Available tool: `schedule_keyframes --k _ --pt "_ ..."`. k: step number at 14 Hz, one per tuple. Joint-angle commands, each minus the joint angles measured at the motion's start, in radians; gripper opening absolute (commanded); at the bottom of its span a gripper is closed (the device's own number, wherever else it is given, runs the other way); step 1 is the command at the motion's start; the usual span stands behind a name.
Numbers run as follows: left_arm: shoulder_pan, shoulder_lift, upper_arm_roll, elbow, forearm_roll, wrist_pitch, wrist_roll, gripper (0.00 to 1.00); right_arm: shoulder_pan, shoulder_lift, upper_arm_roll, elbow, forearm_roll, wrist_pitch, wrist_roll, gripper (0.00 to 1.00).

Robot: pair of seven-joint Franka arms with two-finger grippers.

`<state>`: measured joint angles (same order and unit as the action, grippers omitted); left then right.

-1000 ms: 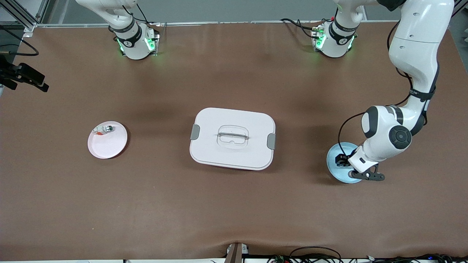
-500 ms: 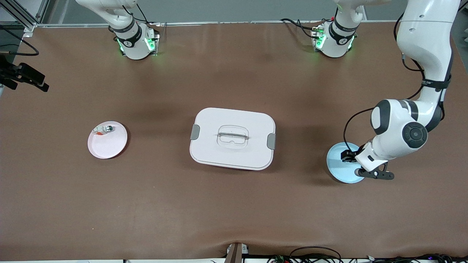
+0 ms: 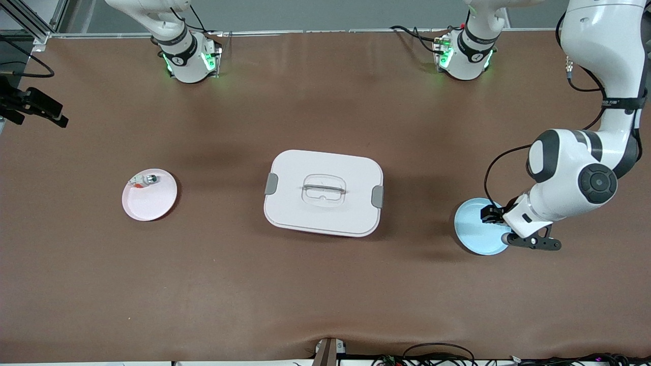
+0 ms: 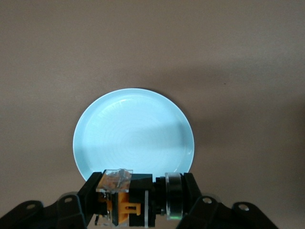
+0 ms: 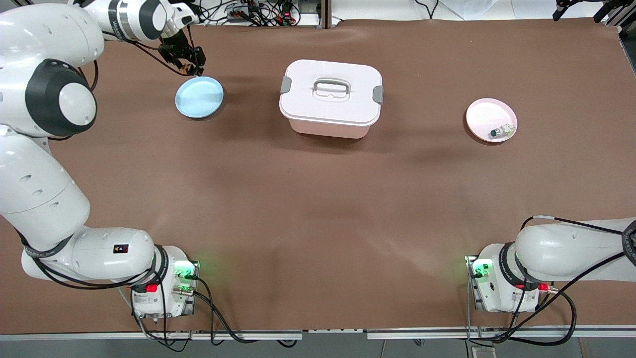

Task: Transfer orange switch to right arm and place
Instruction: 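Lift the black switch off the blue plate with the left gripper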

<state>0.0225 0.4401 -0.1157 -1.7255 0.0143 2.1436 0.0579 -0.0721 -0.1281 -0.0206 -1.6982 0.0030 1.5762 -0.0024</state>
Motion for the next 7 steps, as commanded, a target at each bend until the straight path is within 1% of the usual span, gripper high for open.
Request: schedule_keyframes --k 1,5,7 --pt "-0.001 -0.043 -0.002 0.030 0.000 -0.085 -0.004 0.15 -0.018 -0.021 0.010 -0.012 0.015 -0.001 -0.007 1.00" --pt "-0.001 -0.049 -0.016 0.130 -0.002 -0.249 -0.004 0.15 -0.014 -0.021 0.011 -0.009 0.015 -0.001 -0.007 1.00" --pt "0.004 -0.054 -0.028 0.164 -0.008 -0.304 -0.004 0.15 -0.014 -0.019 0.011 -0.009 0.017 0.001 -0.007 1.00"
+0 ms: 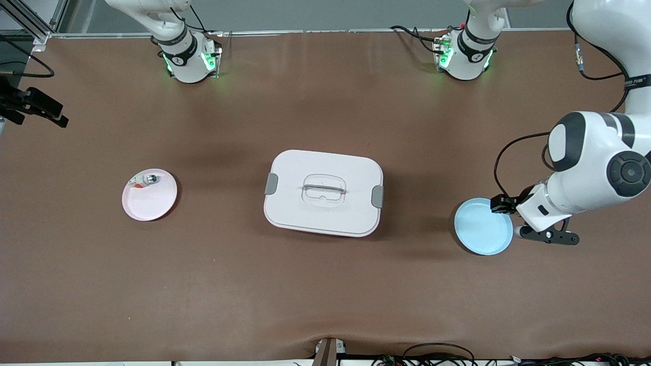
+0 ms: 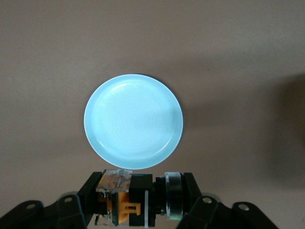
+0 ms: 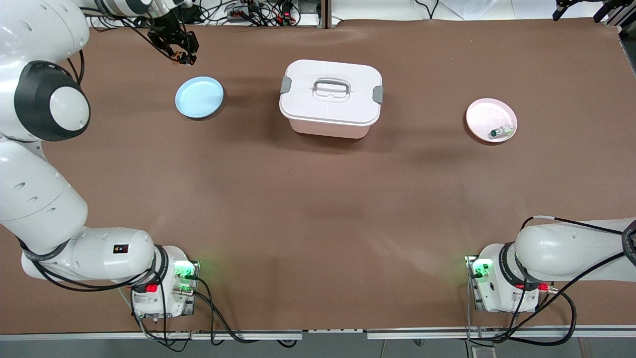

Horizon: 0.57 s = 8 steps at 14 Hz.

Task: Transfer orange switch to right arm and place
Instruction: 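Lift the black switch off the blue plate with the left gripper, then carry the switch over the white box with the left gripper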

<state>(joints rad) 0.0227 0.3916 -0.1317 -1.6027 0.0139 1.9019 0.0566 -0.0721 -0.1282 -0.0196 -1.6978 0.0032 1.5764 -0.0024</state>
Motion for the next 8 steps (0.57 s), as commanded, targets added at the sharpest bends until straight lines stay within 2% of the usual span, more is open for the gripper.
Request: schedule_keyframes --k 1,5,8 --pt "0.002 -0.007 -0.012 0.053 -0.030 -0.079 -0.006 0.15 -0.017 -0.018 0.010 -0.007 0.017 -0.001 -0.013 1.00" --pt "-0.003 -0.013 -0.017 0.112 -0.101 -0.144 -0.082 0.14 -0.020 -0.008 0.009 0.007 0.014 -0.002 -0.016 1.00" --pt "-0.001 -0.014 -0.049 0.141 -0.106 -0.182 -0.133 0.13 -0.017 0.025 0.009 0.018 0.003 -0.004 -0.016 1.00"
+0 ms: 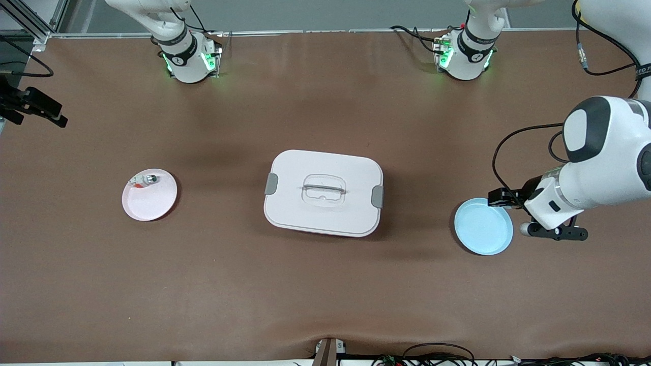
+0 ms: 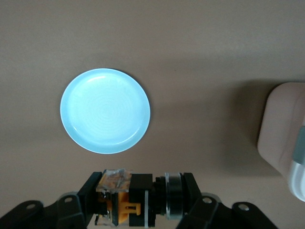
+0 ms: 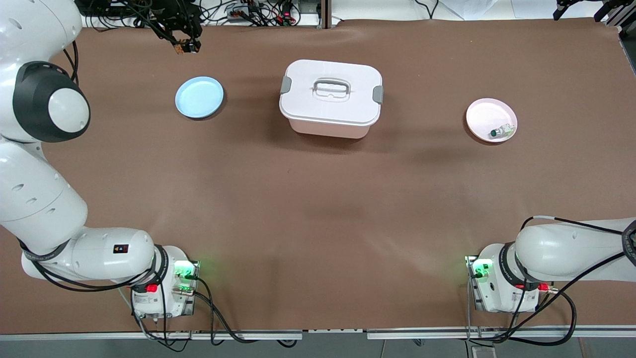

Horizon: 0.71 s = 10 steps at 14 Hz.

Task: Transfer orange switch to right arm and place
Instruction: 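Carry the switch over the white box with the left gripper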

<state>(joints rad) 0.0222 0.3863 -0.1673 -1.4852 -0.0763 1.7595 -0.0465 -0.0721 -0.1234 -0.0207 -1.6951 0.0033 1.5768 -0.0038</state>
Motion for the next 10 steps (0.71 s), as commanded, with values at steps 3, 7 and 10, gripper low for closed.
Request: schedule_keyframes --k 3,7,10 --pt "0.001 -0.009 -0.049 0.029 -0.052 -0.051 -0.103 0.13 -0.021 0.097 0.012 0.024 0.020 -0.008 -0.015 1.00" --pt "-0.002 -0.009 -0.112 0.060 -0.091 -0.078 -0.241 0.12 -0.014 0.116 0.015 0.035 0.015 0.006 -0.018 1.00" --pt "-0.007 -0.007 -0.202 0.062 -0.091 -0.078 -0.467 0.10 -0.023 0.185 0.013 0.055 0.014 0.000 -0.019 1.00"
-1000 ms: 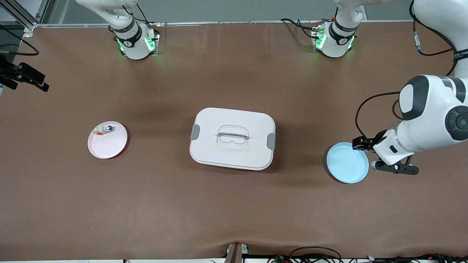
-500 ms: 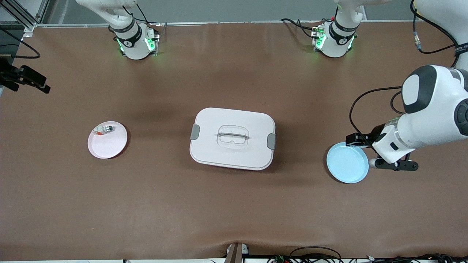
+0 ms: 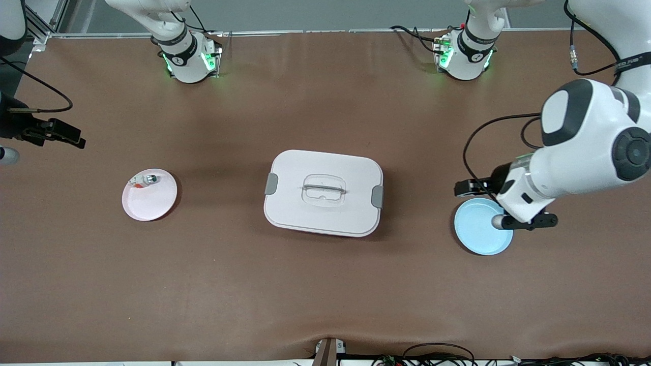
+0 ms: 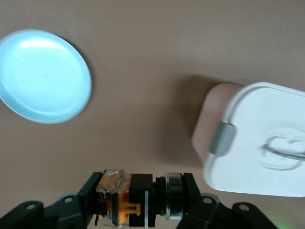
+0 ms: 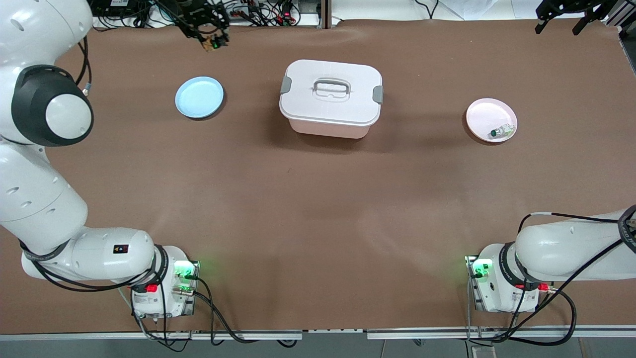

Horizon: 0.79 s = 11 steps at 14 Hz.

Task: Transfer orange switch to right arm and place
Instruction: 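Carry the switch over the white box with the left gripper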

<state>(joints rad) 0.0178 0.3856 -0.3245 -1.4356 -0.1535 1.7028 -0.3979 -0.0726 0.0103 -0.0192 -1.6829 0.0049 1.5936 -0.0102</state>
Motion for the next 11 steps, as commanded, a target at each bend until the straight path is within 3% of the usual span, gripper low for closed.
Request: schedule_keyframes --k 1,6,11 --pt "-0.002 -0.004 -0.071 0.018 -0.017 -0.020 -0.186 0.10 -0.020 0.056 0.010 0.043 -0.003 -0.023 -0.014 1.00" --pt "-0.039 0.016 -0.130 0.061 -0.097 0.012 -0.407 0.10 -0.020 0.069 0.010 0.038 -0.005 -0.026 -0.008 1.00" --pt "-0.140 0.042 -0.128 0.061 -0.201 0.199 -0.726 0.09 -0.004 0.066 0.013 0.016 0.059 -0.023 -0.008 1.00"
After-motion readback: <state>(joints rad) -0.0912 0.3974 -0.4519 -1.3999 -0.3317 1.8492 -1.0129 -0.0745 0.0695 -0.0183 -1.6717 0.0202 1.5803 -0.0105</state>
